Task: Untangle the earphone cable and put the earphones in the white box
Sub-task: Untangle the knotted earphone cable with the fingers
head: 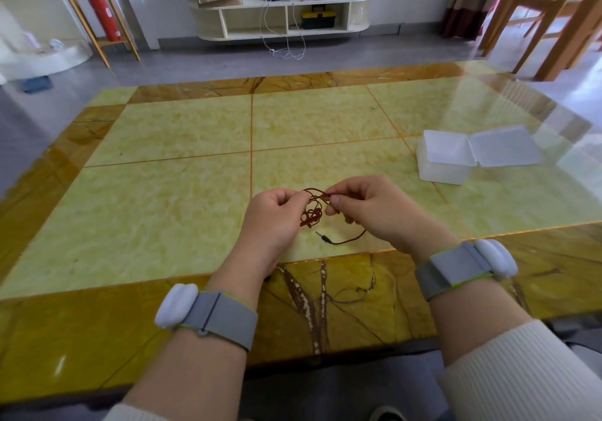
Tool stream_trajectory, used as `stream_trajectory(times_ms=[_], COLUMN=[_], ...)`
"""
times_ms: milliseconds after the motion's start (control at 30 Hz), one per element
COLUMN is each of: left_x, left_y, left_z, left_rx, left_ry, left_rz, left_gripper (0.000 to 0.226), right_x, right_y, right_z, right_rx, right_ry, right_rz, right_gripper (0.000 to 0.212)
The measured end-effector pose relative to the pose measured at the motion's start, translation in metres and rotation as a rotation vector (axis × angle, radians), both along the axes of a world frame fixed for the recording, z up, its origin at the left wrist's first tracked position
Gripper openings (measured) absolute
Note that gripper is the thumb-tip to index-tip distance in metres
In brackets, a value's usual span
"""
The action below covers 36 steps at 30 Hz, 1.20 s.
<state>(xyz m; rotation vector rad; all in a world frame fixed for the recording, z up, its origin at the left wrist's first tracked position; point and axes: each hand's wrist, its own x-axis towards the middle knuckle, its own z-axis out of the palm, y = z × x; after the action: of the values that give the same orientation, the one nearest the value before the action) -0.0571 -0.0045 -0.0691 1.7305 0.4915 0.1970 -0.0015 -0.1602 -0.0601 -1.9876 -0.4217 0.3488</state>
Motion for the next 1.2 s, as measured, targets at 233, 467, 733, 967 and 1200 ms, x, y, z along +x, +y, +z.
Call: stream_trajectory(times_ms=[233,467,733,967,1200], left_x=[-0.003,-0.004,-0.004,-0.003,-0.005], left_y=[0.002,0.002,0.001,0.005,0.004], left_z=[-0.002,-0.005,0.007,0.010,0.006], left_rx=[0.160,0.186,-0.239,-0.425,-0.397], left_ry=[-0.180,-0.105,0.017,-0.022,-0.072], left_rz=[-0.071,-0.144,-0.057,-0.074,-0.148], left_gripper=[0.023,0.009,0.020,0.031,0.031], right_x=[0.002,0.001,0.007,0.006,0.005], right_y=[0.001,0.002,-0.004,-0.005,-0.002], right_z=[0.003,0.007,0.002,0.003,0.002], right_rx=[0.161,0.284,0.181,0.118,0.116], right_ry=[0.128,0.210,0.097,0.012,-0.013], right_rz=[-0.014,-0.119,-0.157,-0.186,-0.153], right_gripper=[0.016,0.016,0.011,0.012,0.015])
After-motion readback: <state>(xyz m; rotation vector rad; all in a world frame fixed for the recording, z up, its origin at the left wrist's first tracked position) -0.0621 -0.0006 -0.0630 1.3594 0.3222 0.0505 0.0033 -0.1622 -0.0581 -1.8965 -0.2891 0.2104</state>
